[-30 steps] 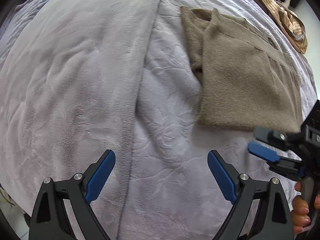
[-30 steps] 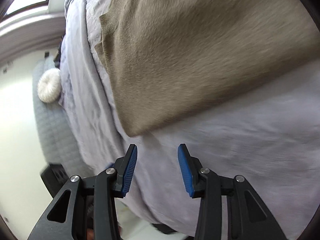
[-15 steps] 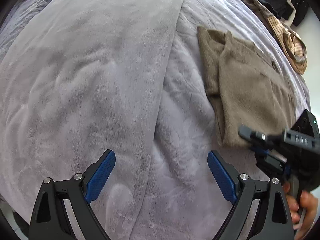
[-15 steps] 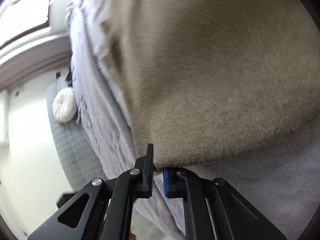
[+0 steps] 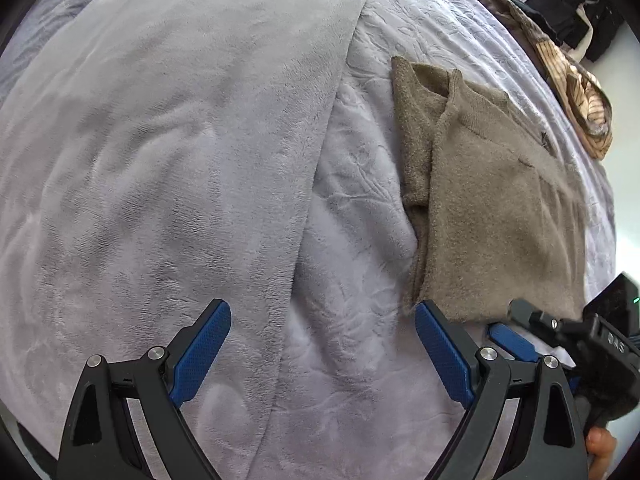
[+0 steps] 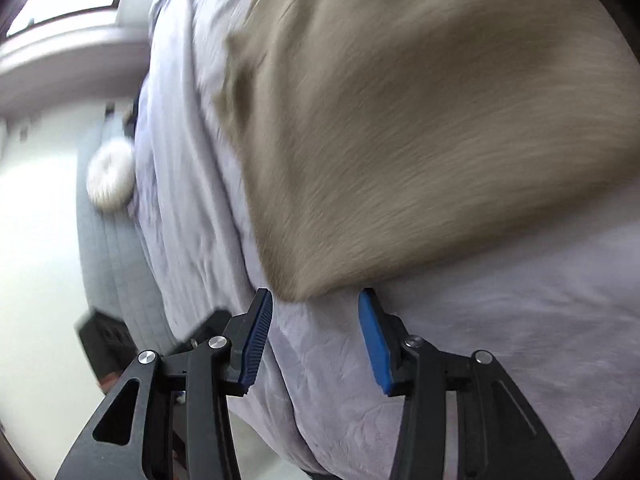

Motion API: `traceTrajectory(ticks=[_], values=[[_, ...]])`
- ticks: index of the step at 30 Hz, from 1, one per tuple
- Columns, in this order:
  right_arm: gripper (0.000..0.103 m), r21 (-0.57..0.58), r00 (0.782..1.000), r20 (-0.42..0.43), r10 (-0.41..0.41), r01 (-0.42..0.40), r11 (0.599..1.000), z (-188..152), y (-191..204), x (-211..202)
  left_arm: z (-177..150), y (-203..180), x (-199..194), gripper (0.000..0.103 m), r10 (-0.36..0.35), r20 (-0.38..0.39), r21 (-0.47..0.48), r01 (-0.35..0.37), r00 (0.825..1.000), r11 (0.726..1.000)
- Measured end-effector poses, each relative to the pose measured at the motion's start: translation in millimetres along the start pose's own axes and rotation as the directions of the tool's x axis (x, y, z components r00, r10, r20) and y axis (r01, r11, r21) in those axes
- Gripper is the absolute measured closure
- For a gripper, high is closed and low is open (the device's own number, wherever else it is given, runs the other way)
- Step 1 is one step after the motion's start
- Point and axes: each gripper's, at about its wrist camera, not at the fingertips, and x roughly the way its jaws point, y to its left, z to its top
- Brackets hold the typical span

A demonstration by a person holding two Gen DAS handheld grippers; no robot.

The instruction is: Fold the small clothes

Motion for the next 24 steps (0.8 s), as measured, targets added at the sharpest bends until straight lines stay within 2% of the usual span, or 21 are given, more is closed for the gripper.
traceTrajectory(ticks=[4, 7, 8, 10, 12, 14, 16, 22, 24], values=[[0.053, 0.178, 0.994, 0.067, 0.090, -0.101, 0.979, 10, -34, -7, 8, 1, 4, 0.009, -0.110, -0.007, -0.049, 0.110, 0.994, 0.993], [0.054, 0.227, 0.983, 0.087, 0.161, -0.177, 0.958, 14, -36, 6, 20, -1, 7, 0.009, -0.208, -0.014, -0.082, 0.206, 0.978, 0.975], [0.057, 0.237, 0.979, 0.088, 0.185, -0.201, 0.951, 16, -34, 11, 26, -3, 9, 0.009, -0.251, -0.019, -0.097, 0.248, 0.968, 0.964], [0.094, 0.262, 0.964, 0.085, 0.253, -0.266, 0.928, 21, -30, 19, 37, -6, 14, 0.009, -0.319, -0.025, -0.116, 0.314, 0.947, 0.942], [0.094, 0.270, 0.947, 0.089, 0.308, -0.321, 0.908, 27, -25, 17, 50, -12, 21, 0.009, -0.375, -0.036, -0.122, 0.368, 0.926, 0.922], [0.094, 0.224, 0.926, 0.090, 0.366, -0.377, 0.899, 32, -12, 6, 64, -19, 31, 0.009, -0.420, -0.048, -0.118, 0.412, 0.906, 0.904], [0.094, 0.183, 0.919, 0.070, 0.389, -0.395, 0.900, 37, -3, -5, 82, -28, 46, 0.009, -0.468, -0.071, -0.127, 0.457, 0.881, 0.880], [0.094, 0.101, 0.930, 0.011, 0.367, -0.366, 0.925, 42, 19, -13, 122, -51, 86, 0.009, -0.555, -0.122, -0.165, 0.534, 0.823, 0.829], [0.094, 0.074, 0.937, -0.015, 0.349, -0.347, 0.935, 41, 24, -10, 131, -64, 89, 0.009, -0.545, -0.131, -0.130, 0.531, 0.828, 0.837]])
